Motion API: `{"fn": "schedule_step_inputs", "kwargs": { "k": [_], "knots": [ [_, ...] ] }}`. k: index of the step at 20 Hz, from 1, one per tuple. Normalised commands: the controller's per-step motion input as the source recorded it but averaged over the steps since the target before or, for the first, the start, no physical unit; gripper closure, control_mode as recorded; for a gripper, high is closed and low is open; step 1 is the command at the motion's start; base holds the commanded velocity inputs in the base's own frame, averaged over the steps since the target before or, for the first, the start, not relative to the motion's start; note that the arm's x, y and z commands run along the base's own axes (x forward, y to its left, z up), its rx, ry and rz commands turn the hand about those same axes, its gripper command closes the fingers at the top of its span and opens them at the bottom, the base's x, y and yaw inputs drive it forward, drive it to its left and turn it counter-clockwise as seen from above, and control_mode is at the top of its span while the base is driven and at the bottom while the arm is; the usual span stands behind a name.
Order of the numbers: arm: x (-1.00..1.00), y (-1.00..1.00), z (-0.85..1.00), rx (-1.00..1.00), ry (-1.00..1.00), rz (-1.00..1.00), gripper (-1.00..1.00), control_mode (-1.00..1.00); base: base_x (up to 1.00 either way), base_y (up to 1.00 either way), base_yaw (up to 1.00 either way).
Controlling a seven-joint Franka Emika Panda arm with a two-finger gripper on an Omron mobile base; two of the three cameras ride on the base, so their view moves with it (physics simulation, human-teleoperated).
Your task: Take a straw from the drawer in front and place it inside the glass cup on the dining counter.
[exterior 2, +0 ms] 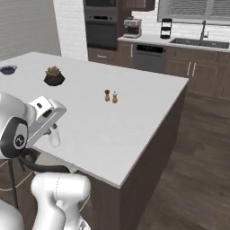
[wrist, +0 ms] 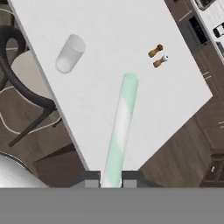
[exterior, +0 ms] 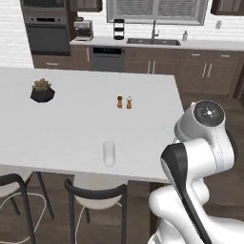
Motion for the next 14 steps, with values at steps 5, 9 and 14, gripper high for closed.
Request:
{"fn": "schedule_step_inputs", "kwargs": {
  "k": [5,9,14],
  "knots": [
    [0.01,0.12,0.04,-0.01,-0.04,-0.09,1.00,-1.00,0.20,0.73,-0.37],
    [0.00,0.36,0.12,-0.01,-0.20,-0.51,1.00,-1.00,0.00,0.00,0.00],
    [0.12,0.40,0.23,0.03,-0.25,-0.36,1.00,-1.00,0.00,0.00,0.00]
  ]
}}
